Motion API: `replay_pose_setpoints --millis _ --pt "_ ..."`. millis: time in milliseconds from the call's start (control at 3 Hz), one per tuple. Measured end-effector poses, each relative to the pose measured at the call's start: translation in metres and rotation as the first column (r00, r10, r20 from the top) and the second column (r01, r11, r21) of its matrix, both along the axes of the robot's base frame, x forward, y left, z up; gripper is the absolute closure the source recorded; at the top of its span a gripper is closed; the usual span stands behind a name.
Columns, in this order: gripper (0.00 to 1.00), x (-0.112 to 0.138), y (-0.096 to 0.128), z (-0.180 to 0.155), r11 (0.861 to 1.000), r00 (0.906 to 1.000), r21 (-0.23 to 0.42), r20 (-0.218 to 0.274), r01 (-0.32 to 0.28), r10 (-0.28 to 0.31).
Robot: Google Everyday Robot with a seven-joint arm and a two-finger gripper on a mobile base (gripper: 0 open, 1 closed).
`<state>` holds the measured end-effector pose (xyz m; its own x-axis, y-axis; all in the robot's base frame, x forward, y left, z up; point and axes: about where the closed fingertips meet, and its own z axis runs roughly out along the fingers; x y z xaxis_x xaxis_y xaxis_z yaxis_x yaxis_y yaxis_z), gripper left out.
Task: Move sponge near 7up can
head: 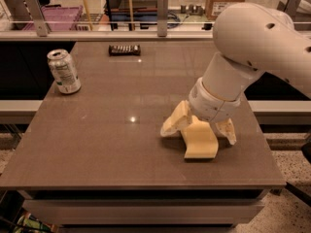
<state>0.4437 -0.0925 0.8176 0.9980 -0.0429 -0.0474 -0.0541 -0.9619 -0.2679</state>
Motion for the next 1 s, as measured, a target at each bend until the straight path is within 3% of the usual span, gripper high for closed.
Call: replay_pose_setpoints --millis 1000 --pt "0.87 -0.0003 0.0022 0.009 1.0 1.0 0.0 -0.006 -0.001 0.001"
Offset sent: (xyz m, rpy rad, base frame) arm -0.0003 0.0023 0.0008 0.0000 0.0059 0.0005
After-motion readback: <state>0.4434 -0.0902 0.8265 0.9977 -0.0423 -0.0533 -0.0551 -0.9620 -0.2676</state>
